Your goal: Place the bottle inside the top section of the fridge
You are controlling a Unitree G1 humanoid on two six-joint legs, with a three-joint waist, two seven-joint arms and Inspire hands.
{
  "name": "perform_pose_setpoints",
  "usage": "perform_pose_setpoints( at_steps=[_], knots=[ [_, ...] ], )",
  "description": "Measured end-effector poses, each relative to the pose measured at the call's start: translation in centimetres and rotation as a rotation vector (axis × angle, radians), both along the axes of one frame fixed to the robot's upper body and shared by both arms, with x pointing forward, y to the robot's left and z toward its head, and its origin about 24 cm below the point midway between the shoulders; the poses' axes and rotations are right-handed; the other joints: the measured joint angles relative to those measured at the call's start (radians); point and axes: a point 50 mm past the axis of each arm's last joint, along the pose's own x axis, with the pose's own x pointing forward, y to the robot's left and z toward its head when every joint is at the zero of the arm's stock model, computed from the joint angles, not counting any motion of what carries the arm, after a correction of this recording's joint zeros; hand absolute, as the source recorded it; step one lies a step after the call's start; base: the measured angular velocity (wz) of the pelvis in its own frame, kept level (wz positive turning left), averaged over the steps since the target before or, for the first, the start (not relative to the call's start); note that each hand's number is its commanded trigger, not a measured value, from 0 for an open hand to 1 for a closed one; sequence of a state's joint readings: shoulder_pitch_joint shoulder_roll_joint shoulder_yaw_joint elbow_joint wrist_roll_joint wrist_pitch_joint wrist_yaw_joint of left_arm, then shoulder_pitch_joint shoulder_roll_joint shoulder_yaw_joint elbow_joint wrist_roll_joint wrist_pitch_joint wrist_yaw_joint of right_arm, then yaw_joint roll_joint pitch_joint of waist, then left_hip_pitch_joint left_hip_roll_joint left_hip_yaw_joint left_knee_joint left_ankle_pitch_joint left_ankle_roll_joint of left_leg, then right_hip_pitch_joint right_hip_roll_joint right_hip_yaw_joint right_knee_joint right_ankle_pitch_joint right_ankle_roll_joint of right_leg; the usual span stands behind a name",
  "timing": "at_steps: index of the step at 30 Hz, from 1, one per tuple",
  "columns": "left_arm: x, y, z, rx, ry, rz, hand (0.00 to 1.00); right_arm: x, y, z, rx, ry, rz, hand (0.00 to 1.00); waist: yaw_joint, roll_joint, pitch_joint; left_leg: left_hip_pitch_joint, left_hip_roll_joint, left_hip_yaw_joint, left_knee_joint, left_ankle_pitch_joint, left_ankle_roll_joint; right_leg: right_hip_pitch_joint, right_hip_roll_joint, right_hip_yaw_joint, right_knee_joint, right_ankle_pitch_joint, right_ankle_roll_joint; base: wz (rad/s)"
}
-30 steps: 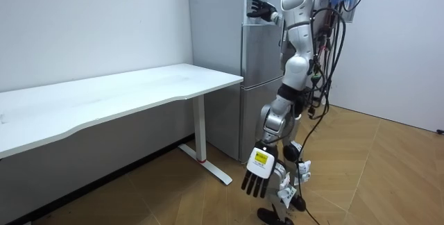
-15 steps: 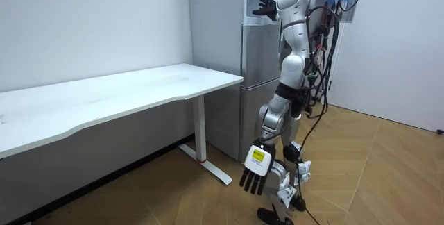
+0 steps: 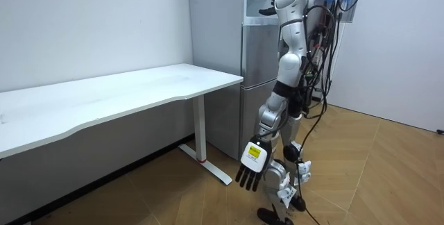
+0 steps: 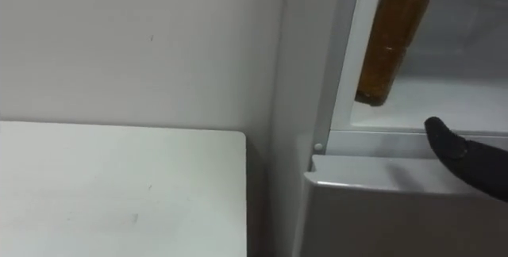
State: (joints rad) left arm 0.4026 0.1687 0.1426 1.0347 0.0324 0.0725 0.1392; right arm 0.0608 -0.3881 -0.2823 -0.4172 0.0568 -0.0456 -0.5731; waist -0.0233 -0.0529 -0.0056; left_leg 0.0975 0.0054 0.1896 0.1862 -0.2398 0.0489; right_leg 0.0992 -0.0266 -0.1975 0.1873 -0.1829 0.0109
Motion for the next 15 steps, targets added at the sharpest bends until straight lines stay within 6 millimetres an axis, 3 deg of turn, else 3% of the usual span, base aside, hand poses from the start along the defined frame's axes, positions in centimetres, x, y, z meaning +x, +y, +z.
perform_pose_setpoints(
  at_steps=[6,11,15],
  knots=[
    [0.6,0.0,-0.1,-0.003,-0.022,-0.009,0.0,-1.2,-0.7,-1.1,0.001,0.003,-0.077,0.0,-0.014,0.005,0.0003,-0.007,0.0,-0.002,0.003,0.0,0.0,-0.004,-0.001,-0.002,0.0,0.0,0.0,0.01],
    [1.2,-0.3,-0.2,-0.012,-0.031,-0.038,0.0,-2.0,-1.0,-2.6,0.051,0.039,-0.131,0.0,-0.029,0.025,-0.0023,-0.014,-0.002,0.0,0.003,0.0,0.0,-0.013,-0.002,0.001,0.002,0.0,0.0,-0.01],
    [1.4,-0.2,-0.2,-0.003,-0.048,-0.044,0.0,-2.5,-1.7,-4.5,0.094,0.08,-0.202,0.0,-0.038,0.035,0.0022,-0.004,-0.002,0.0,0.0,0.0,0.0,-0.006,-0.001,0.0,0.002,0.0,0.0,-0.02]
  ],
)
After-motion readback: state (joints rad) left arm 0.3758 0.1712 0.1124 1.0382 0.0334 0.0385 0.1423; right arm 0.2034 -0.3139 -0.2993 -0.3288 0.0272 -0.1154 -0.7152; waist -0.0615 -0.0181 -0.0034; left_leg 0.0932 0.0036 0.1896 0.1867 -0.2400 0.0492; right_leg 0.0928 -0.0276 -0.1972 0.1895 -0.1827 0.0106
